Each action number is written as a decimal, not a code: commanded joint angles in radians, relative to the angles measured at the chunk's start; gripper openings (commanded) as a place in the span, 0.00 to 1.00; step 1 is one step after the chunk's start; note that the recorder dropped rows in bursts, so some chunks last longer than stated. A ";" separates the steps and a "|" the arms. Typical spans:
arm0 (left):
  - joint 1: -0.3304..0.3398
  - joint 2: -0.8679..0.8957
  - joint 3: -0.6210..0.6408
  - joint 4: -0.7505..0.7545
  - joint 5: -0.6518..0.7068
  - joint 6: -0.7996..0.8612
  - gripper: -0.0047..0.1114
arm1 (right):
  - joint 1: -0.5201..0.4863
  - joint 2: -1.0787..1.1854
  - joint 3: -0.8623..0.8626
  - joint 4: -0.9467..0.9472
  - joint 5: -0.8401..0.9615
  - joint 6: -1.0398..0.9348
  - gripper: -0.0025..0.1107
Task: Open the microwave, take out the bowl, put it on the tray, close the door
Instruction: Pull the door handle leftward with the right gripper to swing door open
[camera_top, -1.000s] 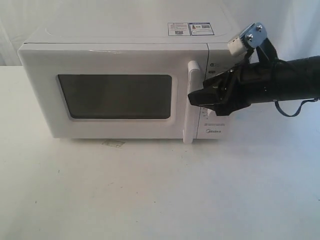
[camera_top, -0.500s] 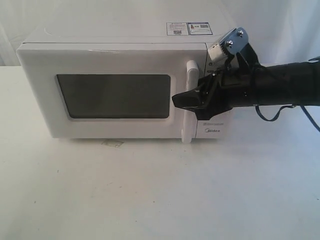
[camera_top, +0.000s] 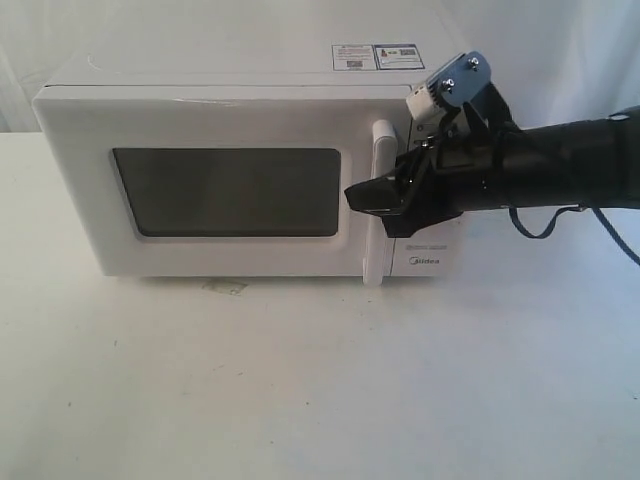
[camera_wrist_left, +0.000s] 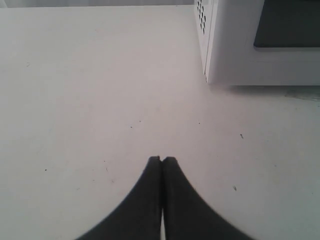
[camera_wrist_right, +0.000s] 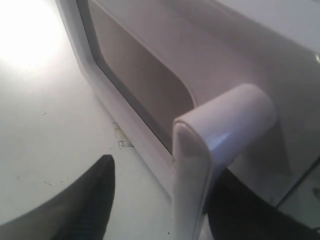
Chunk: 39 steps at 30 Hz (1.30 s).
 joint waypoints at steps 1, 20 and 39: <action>-0.008 -0.004 0.004 -0.005 0.003 0.001 0.04 | 0.004 0.006 -0.079 0.105 -0.044 -0.077 0.02; -0.008 -0.004 0.004 -0.005 0.003 0.001 0.04 | 0.004 0.006 -0.079 -0.250 0.263 0.008 0.02; -0.008 -0.004 0.004 -0.005 0.003 0.001 0.04 | 0.004 -0.092 -0.079 -0.564 0.210 0.369 0.02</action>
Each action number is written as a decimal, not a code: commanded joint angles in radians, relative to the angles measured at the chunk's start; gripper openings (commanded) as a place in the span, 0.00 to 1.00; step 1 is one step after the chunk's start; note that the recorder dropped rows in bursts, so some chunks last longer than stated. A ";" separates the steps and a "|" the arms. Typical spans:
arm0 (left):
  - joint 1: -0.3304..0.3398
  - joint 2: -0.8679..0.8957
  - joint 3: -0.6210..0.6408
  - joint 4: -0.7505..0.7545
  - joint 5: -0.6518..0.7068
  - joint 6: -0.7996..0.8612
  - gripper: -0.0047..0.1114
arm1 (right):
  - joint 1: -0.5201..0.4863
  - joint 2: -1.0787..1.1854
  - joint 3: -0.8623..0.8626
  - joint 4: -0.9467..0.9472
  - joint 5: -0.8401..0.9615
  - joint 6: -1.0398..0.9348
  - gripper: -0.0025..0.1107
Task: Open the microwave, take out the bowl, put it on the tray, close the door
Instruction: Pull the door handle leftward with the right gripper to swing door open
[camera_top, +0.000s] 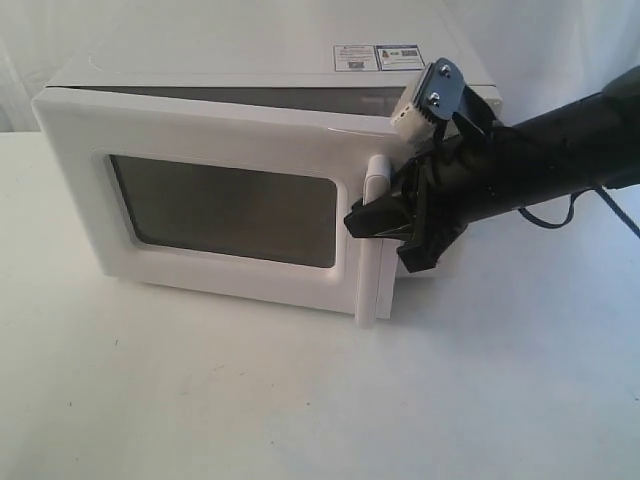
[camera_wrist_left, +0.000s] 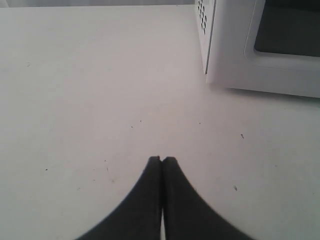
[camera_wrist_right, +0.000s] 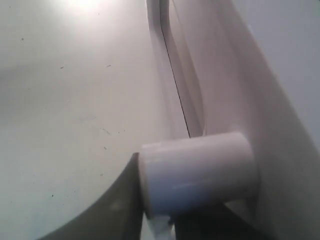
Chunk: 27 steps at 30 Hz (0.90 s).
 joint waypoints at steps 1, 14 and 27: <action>-0.008 -0.004 0.004 -0.005 0.003 0.001 0.04 | 0.003 -0.079 -0.008 -0.211 0.028 0.182 0.02; -0.008 -0.004 0.004 -0.005 0.003 0.001 0.04 | 0.003 -0.241 -0.008 -0.522 0.017 0.552 0.02; -0.008 -0.004 0.004 -0.005 0.003 0.001 0.04 | 0.003 -0.240 -0.008 -0.506 -0.457 0.735 0.02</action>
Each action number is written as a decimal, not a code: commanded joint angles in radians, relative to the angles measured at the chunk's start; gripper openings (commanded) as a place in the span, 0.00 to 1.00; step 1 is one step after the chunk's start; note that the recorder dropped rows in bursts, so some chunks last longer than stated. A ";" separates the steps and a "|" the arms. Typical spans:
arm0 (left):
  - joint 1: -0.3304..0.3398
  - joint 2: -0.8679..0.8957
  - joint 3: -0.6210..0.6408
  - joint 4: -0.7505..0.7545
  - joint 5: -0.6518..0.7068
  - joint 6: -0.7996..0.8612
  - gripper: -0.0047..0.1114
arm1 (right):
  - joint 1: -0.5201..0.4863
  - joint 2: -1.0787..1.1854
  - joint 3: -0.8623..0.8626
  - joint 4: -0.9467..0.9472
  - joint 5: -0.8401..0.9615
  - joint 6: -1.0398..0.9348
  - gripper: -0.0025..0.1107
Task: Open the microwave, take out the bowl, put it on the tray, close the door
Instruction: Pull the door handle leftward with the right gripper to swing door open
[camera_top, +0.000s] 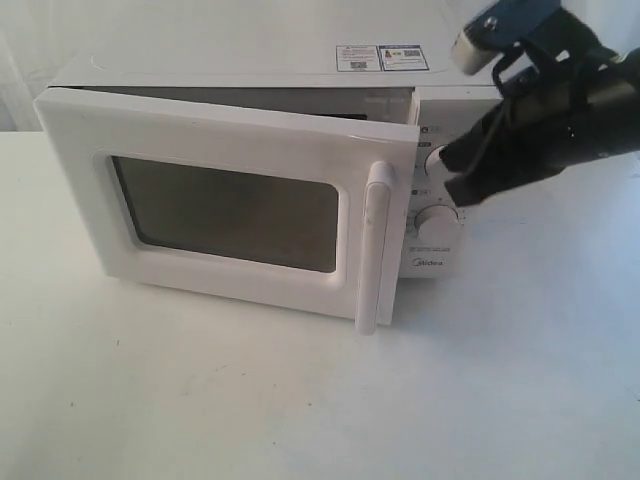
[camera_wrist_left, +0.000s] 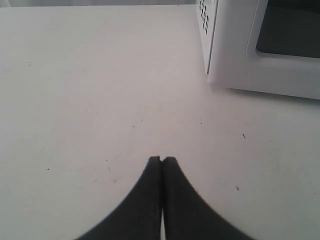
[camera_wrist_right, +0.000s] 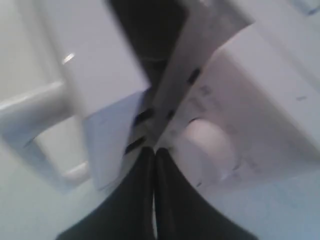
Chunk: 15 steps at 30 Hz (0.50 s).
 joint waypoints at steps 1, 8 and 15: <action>-0.008 -0.004 0.004 -0.005 0.003 0.001 0.04 | -0.003 0.011 -0.001 0.040 -0.190 0.055 0.02; -0.008 -0.004 0.004 -0.005 0.003 0.001 0.04 | -0.003 0.050 -0.001 0.106 -0.154 0.045 0.02; -0.008 -0.004 0.004 -0.005 0.003 0.001 0.04 | -0.001 0.051 -0.001 0.291 0.004 -0.149 0.02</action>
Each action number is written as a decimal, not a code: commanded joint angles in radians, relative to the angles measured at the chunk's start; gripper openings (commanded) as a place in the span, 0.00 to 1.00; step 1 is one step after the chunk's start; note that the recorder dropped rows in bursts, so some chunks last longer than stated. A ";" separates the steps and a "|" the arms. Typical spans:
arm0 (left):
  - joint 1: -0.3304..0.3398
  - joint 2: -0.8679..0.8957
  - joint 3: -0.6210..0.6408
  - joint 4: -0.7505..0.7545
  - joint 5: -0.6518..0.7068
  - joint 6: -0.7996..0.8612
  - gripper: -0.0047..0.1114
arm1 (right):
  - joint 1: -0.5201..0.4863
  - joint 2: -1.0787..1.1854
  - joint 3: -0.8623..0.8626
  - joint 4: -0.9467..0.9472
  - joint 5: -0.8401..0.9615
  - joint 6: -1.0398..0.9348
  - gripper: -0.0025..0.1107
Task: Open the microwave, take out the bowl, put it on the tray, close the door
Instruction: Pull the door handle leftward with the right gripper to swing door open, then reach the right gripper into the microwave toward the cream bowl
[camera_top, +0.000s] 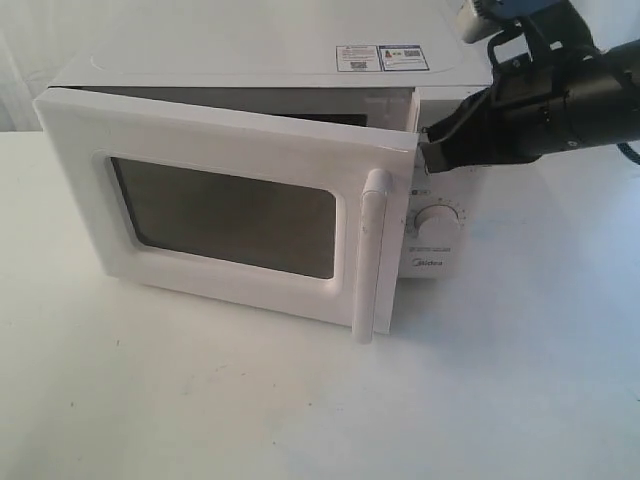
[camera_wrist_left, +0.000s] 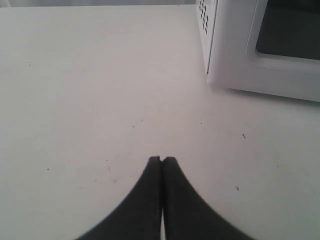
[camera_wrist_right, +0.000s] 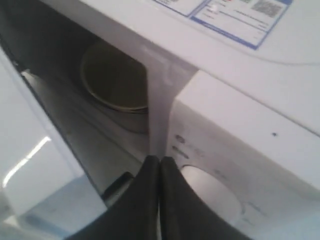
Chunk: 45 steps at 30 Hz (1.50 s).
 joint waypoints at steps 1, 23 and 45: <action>-0.008 -0.004 0.004 -0.005 0.003 0.001 0.04 | -0.001 -0.002 -0.001 0.133 0.139 -0.157 0.02; -0.008 -0.004 0.004 -0.005 0.003 0.001 0.04 | 0.082 -0.002 -0.001 0.363 0.408 -0.538 0.02; -0.008 -0.004 0.004 -0.005 0.003 0.001 0.04 | 0.510 0.307 -0.112 -0.675 -0.222 0.138 0.02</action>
